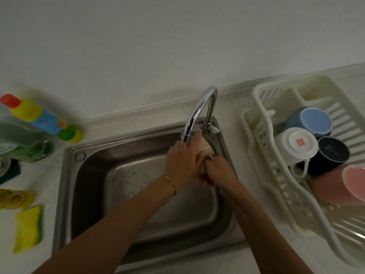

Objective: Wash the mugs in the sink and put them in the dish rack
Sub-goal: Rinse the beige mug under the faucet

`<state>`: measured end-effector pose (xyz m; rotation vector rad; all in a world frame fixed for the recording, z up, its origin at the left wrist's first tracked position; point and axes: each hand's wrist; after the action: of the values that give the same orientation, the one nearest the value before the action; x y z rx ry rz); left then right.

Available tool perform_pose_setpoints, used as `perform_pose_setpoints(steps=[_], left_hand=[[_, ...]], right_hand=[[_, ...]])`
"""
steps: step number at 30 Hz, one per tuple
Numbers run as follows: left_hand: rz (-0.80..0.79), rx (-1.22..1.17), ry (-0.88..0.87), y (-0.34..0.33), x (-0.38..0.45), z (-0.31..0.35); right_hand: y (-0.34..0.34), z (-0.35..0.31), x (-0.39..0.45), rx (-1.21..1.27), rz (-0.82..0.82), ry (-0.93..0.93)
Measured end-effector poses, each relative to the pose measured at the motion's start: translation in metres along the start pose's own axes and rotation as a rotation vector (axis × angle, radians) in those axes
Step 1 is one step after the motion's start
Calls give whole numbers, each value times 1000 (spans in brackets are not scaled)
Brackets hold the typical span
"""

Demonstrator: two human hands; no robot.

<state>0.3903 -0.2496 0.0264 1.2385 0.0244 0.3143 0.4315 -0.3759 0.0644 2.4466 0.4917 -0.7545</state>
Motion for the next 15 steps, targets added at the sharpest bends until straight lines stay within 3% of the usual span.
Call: perform_pose_setpoints(steps=[5, 7, 9, 12, 15], left_hand=[[-247, 47, 194, 11, 32, -8], [-211, 99, 129, 15, 24, -2], [-84, -71, 115, 13, 9, 0], [-169, -253, 144, 12, 9, -10], [-287, -280, 130, 10, 21, -15]], right_hand=[[-3, 4, -5, -101, -25, 41], [-3, 5, -6, -87, -25, 40], [-2, 3, -3, -67, -28, 28], [2, 5, -3, -76, -42, -3], [4, 8, -6, -90, -40, -14]])
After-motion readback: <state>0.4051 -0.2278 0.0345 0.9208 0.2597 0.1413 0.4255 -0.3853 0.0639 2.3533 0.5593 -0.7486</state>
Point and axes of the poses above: each hand's wrist, its own x-axis towards the middle knuckle, its own y-axis out of the back of the hand, z = x × y, and after that the axes turned 10 degrees about z, right-handed
